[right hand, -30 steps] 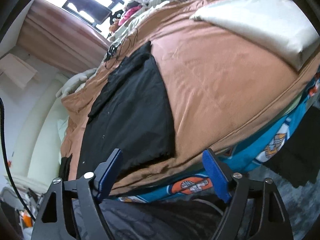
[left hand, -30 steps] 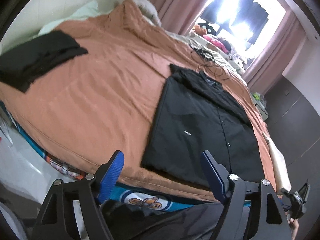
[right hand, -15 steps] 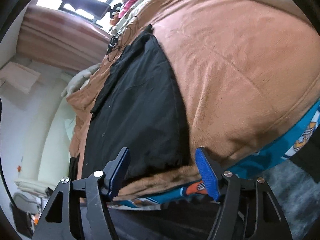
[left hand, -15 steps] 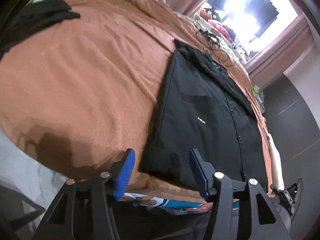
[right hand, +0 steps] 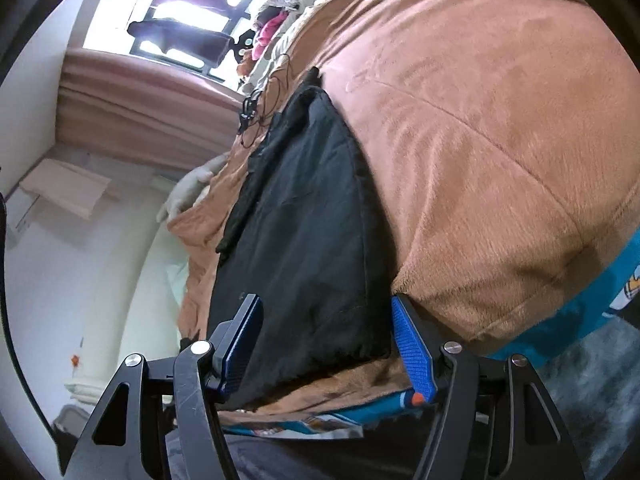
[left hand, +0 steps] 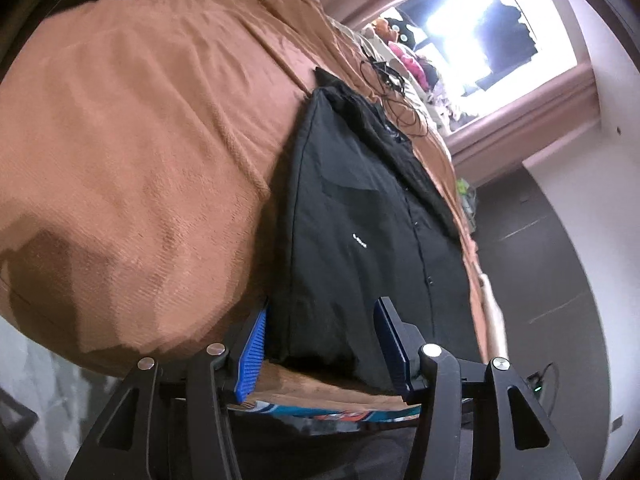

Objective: Fold large clothes
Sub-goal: 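Lower both open grippers onto the hem end of the black shirt strip, then close both grippers on the shirt hem end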

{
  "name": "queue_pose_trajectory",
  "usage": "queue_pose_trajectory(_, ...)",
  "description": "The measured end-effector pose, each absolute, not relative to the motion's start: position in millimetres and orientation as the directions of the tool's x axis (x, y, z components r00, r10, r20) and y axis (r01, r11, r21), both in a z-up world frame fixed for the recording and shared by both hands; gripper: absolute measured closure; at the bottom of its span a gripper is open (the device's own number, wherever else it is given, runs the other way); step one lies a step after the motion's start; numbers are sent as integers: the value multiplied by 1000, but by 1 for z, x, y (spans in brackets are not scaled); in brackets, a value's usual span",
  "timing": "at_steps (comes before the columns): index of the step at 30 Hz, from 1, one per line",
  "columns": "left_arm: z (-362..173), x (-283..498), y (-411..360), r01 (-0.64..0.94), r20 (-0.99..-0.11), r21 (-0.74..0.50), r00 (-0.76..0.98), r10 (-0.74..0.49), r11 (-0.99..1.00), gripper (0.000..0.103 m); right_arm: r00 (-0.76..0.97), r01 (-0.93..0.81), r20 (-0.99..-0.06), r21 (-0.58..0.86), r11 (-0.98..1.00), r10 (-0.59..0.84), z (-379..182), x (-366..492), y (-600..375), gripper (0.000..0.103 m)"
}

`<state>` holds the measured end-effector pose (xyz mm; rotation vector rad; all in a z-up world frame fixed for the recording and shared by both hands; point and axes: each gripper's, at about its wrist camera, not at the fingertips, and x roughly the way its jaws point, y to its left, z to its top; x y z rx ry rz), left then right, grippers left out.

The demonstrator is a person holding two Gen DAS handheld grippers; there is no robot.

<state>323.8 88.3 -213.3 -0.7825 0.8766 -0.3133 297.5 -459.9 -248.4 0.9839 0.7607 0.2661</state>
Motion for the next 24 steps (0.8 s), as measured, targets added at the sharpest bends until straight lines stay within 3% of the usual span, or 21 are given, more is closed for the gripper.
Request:
queue_pose_trajectory(9,-223,345,75,-101,-619,-696,586,-523,711,50,698,132,-466,830,541,544,-254,323,-448,37)
queue_pose_trajectory(11,-224,347,75,-120,-637,-682,581,-506,722,60,683,139,-505,799,585,528,-250,328,-443,47)
queue_pose_trajectory(12,-224,347,76,-127,-647,-672,580,-495,730,71,675,144,-525,783,605,519,-248,330,-442,55)
queue_pose_trajectory(13,-223,346,77,-135,-655,-664,580,-485,735,77,665,144,-538,773,618,518,-246,332,-442,83)
queue_pose_trajectory(14,-222,345,77,-138,-653,-666,583,-484,733,80,656,139,-536,778,612,532,-244,333,-442,90)
queue_pose_trajectory(16,-216,341,78,-133,-640,-672,598,-482,728,87,674,122,-527,771,625,518,-234,329,-443,91)
queue_pose_trajectory(24,-162,319,78,-67,-567,-681,678,-467,729,92,746,7,-441,755,656,499,-168,303,-442,93)
